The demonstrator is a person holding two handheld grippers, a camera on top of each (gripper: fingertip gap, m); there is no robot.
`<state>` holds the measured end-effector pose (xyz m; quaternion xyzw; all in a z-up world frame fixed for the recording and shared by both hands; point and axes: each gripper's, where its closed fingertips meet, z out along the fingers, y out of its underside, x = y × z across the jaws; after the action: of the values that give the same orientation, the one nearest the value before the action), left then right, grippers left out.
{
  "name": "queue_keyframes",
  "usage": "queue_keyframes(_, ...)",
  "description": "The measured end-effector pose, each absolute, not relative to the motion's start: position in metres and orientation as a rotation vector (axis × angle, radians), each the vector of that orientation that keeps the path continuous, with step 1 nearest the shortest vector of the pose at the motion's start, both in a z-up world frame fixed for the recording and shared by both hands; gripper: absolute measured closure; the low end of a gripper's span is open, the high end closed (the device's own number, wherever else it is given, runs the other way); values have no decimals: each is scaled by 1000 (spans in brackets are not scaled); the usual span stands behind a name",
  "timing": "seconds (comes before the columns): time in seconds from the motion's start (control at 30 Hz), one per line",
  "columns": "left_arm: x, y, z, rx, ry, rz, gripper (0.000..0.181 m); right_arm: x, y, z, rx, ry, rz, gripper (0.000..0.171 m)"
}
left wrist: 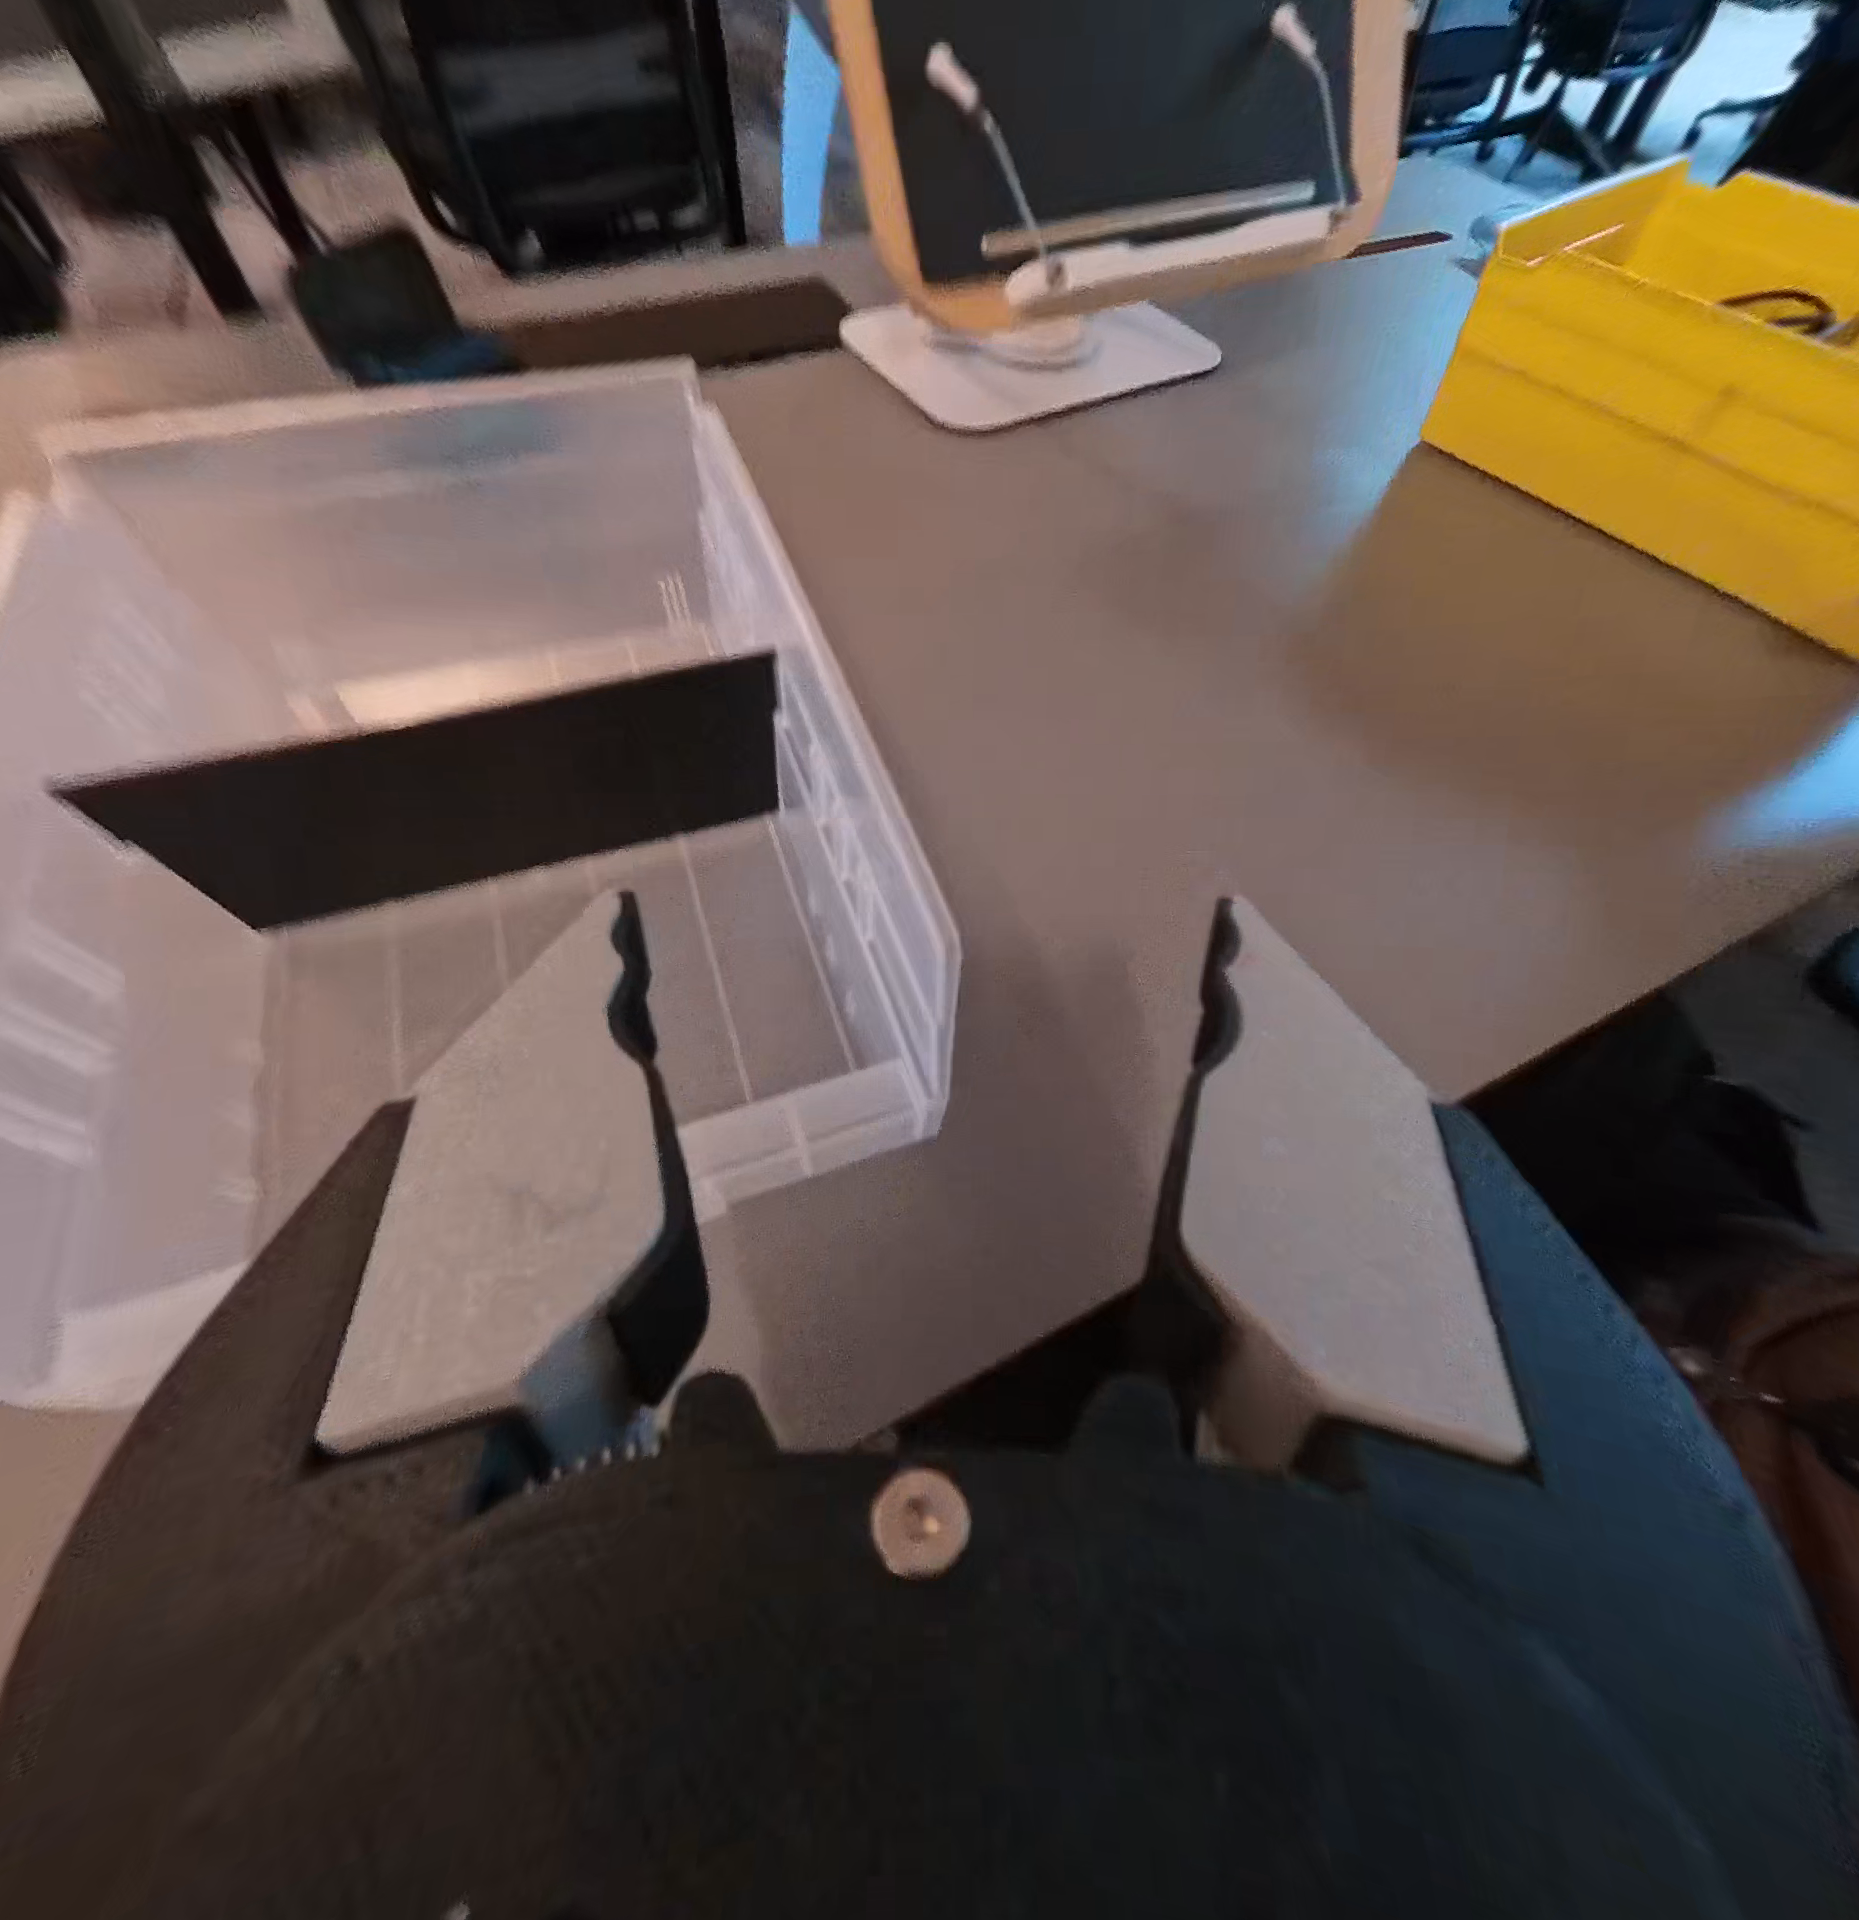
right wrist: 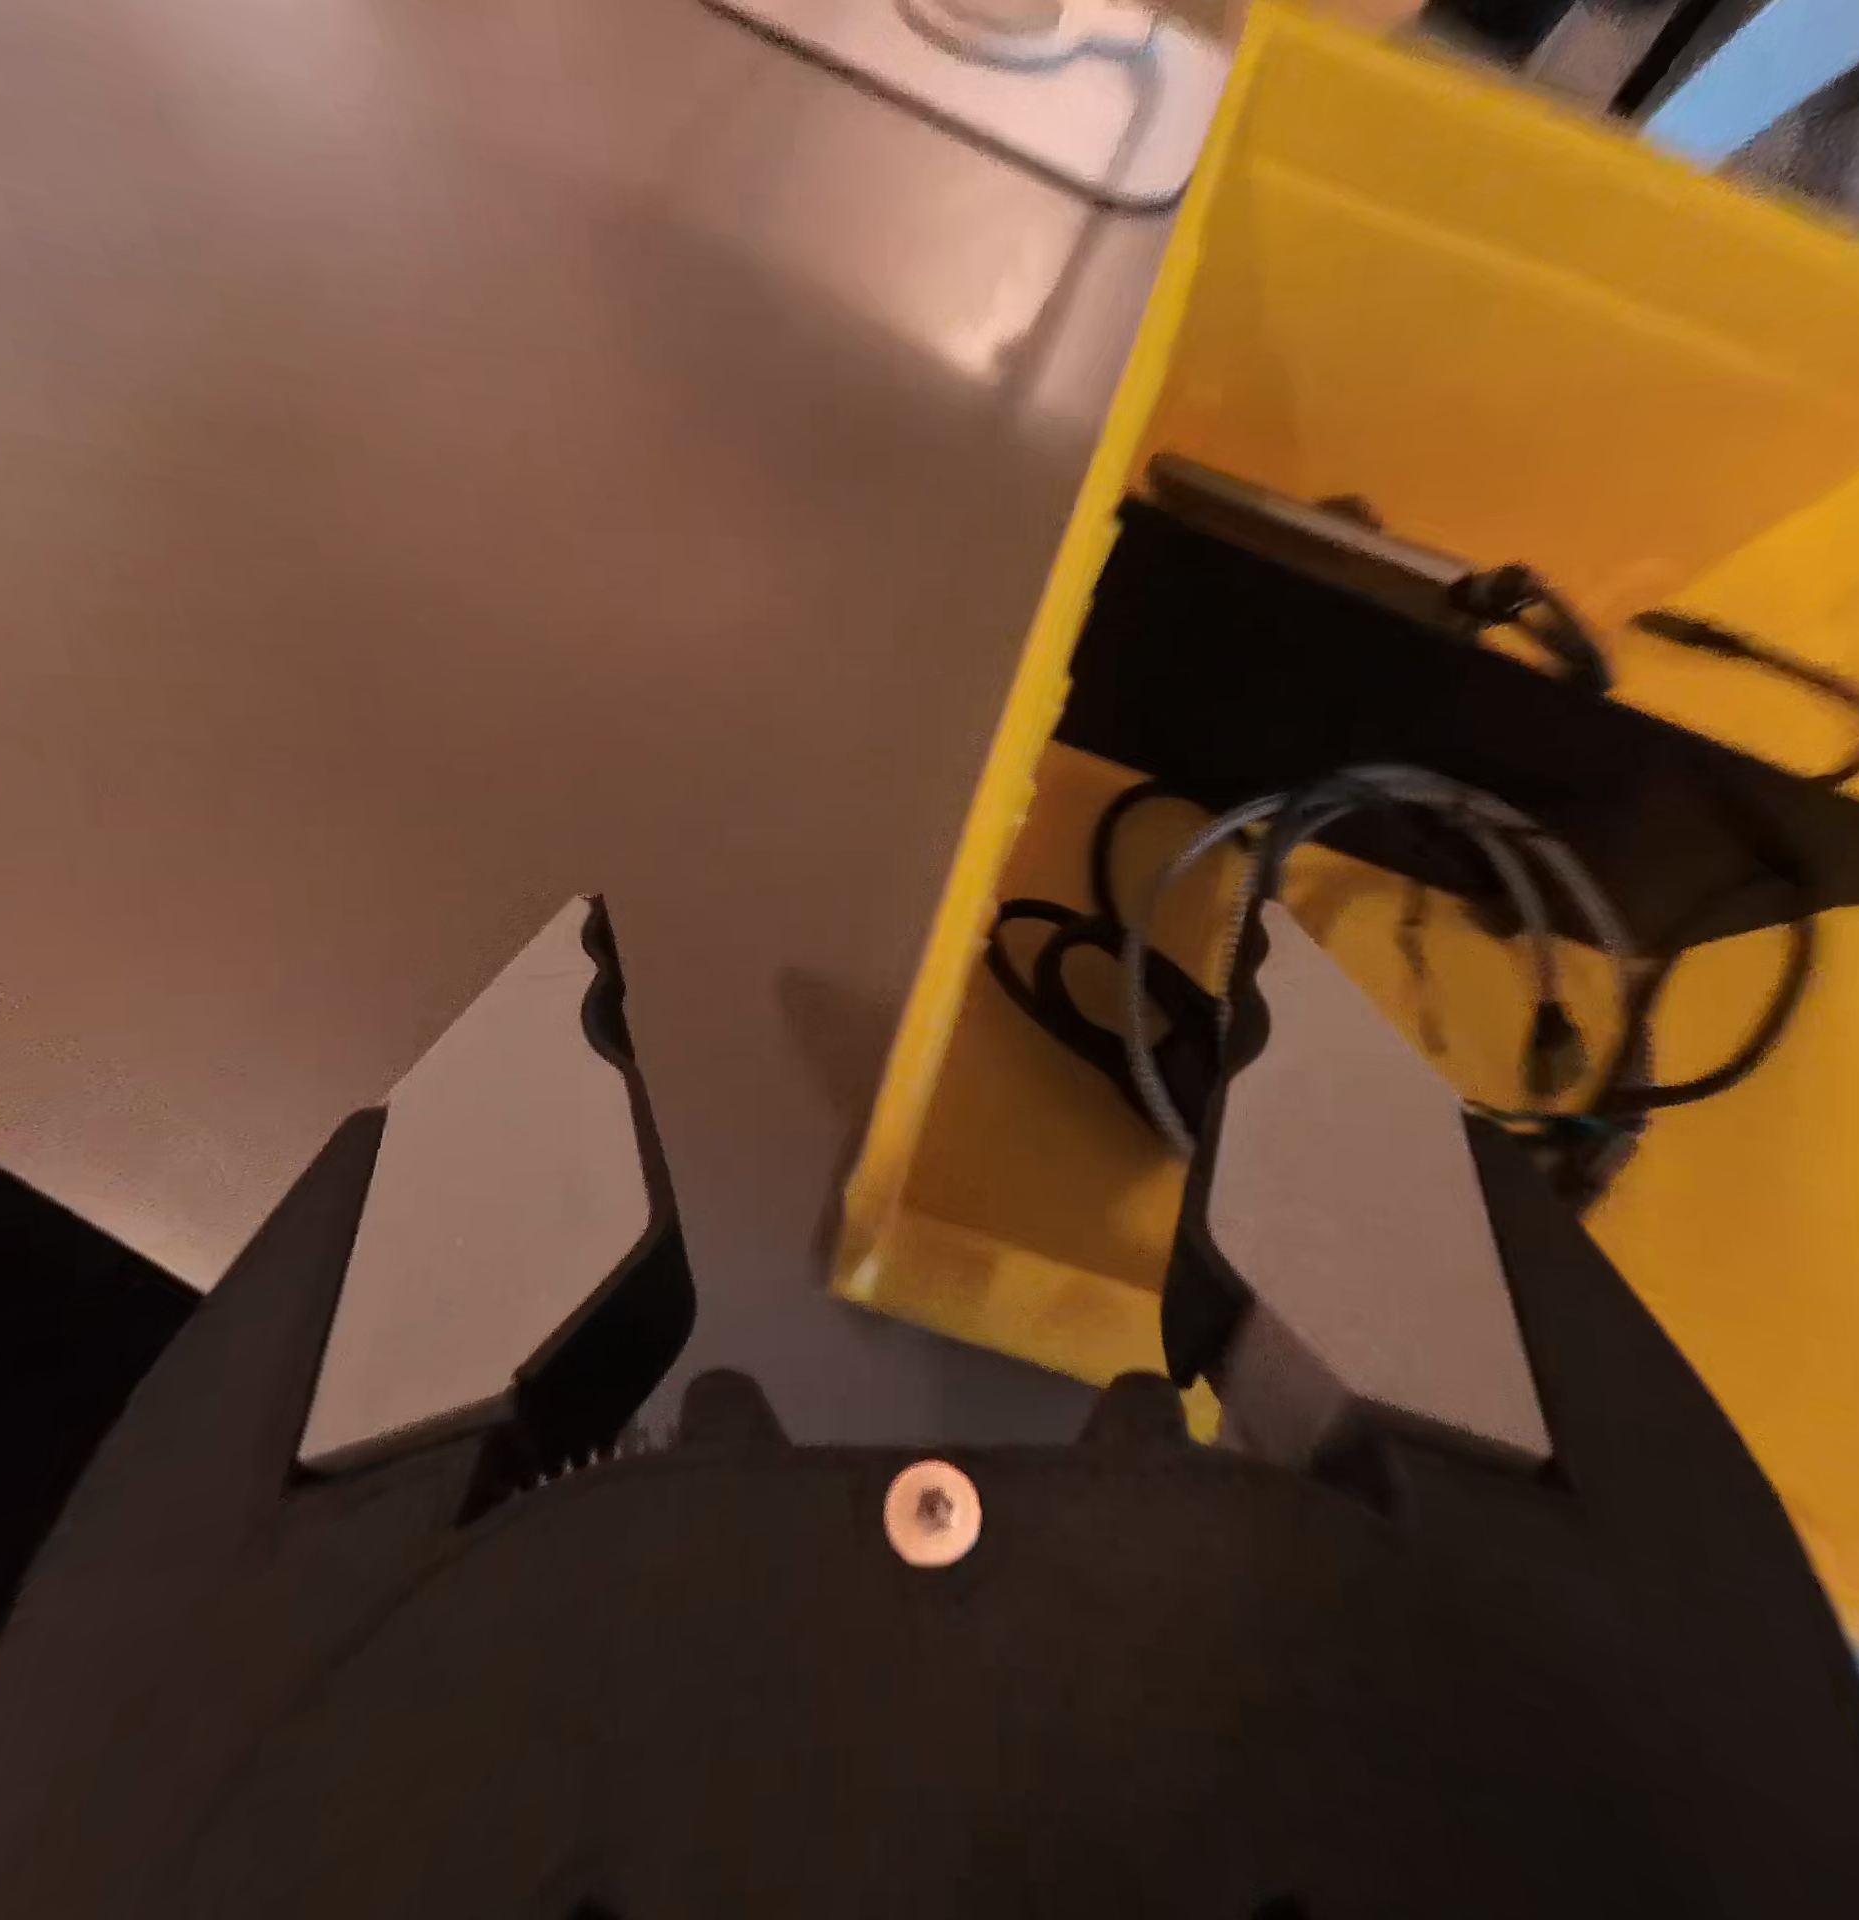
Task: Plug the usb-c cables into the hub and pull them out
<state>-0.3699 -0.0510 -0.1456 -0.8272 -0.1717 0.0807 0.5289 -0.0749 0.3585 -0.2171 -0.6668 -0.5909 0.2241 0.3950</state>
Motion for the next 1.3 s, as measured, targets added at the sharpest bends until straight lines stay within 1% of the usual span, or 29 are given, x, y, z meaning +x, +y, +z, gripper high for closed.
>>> queue_keyframes(0.07, -378, -45, -159, -1972, -450, 128, 78, -88, 351, -235, -1755, -1541, 607, 70)
queue_keyframes(0.1, -385, -38, -168, -1982, -463, 142, 82, -94, 350, -240, -1767, -1548, 605, 76)
queue_keyframes(0.17, -396, -25, -203, -2084, -493, 165, 109, -104, 348, -246, -1767, -1573, 586, 89)
queue_keyframes(0.2, -400, -18, -208, -2089, -484, 207, 123, -108, 346, -248, -1766, -1582, 582, 96)
queue_keyframes(0.23, -394, -13, -205, -2064, -405, 227, 136, -110, 347, -250, -1754, -1581, 540, 106)
queue_keyframes(0.27, -399, -16, -206, -2070, -418, 296, 150, -109, 351, -251, -1725, -1587, 461, 123)
queue_keyframes(0.33, -413, -37, -203, -2115, -400, 542, 178, -104, 353, -252, -1665, -1610, 361, 131)
queue_keyframes(0.37, -417, -50, -204, -2148, -387, 606, 178, -101, 353, -252, -1654, -1597, 347, 141)
queue_keyframes(0.43, -416, -69, -202, -2128, -409, 542, 178, -98, 352, -250, -1636, -1568, 347, 153)
queue_keyframes(0.47, -417, -79, -199, -2099, -435, 498, 179, -97, 350, -249, -1628, -1556, 359, 159)
queue_keyframes(0.5, -419, -89, -194, -2051, -453, 460, 178, -99, 346, -248, -1619, -1555, 383, 160)
queue_keyframes(0.6, -421, -109, -162, -1858, -524, 322, 179, -117, 317, -248, -1617, -1593, 439, 158)
queue_keyframes(0.7, -421, -117, -125, -1764, -530, 350, 178, -151, 270, -250, -1614, -1667, 461, 145)
queue_keyframes(0.8, -421, -118, -103, -1760, -486, 405, 179, -192, 202, -251, -1560, -1782, 583, 125)
queue_keyframes(1.0, -412, -116, -64, -1625, -440, 416, 179, -282, 60, -248, -1347, -2013, 752, 113)
queue_keyframes(1.07, -408, -116, -54, -1599, -430, 433, 179, -322, 12, -235, -1295, -1983, 872, 98)
queue_keyframes(1.1, -405, -117, -49, -1587, -422, 447, 179, -338, -9, -224, -1274, -1956, 920, 95)
queue_keyframes(1.2, -395, -125, -36, -1556, -395, 496, 179, -356, -54, -192, -1243, -1896, 1041, 96)
queue_keyframes(1.3, -385, -134, -24, -1540, -370, 547, 179, -338, -76, -166, -1141, -1935, 1197, 89)
